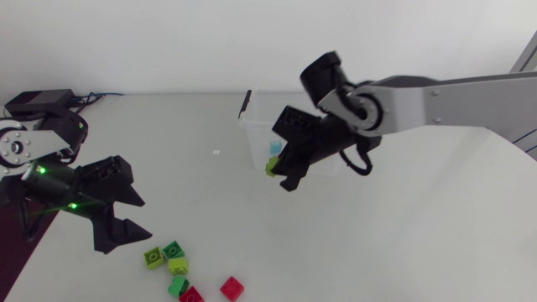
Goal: Pick up the duplo bricks and place them in the container
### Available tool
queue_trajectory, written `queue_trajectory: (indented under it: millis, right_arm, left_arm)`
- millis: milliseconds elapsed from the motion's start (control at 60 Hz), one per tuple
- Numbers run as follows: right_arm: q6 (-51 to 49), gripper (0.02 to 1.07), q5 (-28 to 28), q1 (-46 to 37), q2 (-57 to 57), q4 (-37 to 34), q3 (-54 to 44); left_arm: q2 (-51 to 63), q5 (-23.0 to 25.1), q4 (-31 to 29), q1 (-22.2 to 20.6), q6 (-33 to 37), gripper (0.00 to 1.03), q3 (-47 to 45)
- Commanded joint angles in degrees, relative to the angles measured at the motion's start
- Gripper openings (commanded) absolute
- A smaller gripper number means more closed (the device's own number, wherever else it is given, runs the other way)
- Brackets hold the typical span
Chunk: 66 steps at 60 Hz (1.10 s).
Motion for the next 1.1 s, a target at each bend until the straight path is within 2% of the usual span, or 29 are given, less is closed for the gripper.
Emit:
queue_trajectory:
  millis: [0, 233, 500, 833, 1000, 1067, 1083]
  right_arm:
    - [1.9, 0.21, 0.2, -1.7, -4.5, -1.3, -1.9]
    - [4.5, 0.21, 2.0, -4.1, -12.4, -2.5, -2.5]
    - [7.5, 0.21, 2.4, -7.7, -15.5, -1.9, 0.0]
    - [9.6, 0.21, 2.2, -12.1, -15.3, -0.9, 3.5]
    - [13.1, 0.21, 2.5, -15.3, -11.0, 4.4, 5.6]
    - [13.7, 0.21, 2.5, -16.0, -8.9, 5.7, 6.6]
    - [13.8, 0.21, 2.5, -16.4, -8.0, 5.7, 7.2]
  left_arm:
    - [-1.5, -1.8, -0.7, -1.0, 2.1, 0.97, -3.6]
    - [-4.5, -6.5, 1.7, -3.7, -0.5, 0.97, -9.7]
    - [-0.2, -10.5, 9.3, -6.6, -6.9, 0.96, -13.9]
    - [6.0, -10.4, 12.9, -7.1, -8.6, 0.95, -14.0]
    - [9.3, -10.4, 14.8, -8.3, -10.1, 0.85, -14.0]
    - [10.1, -10.3, 15.2, -8.6, -10.3, 0.74, -13.9]
    - [10.6, -10.3, 15.4, -8.5, -10.5, 0.66, -13.9]
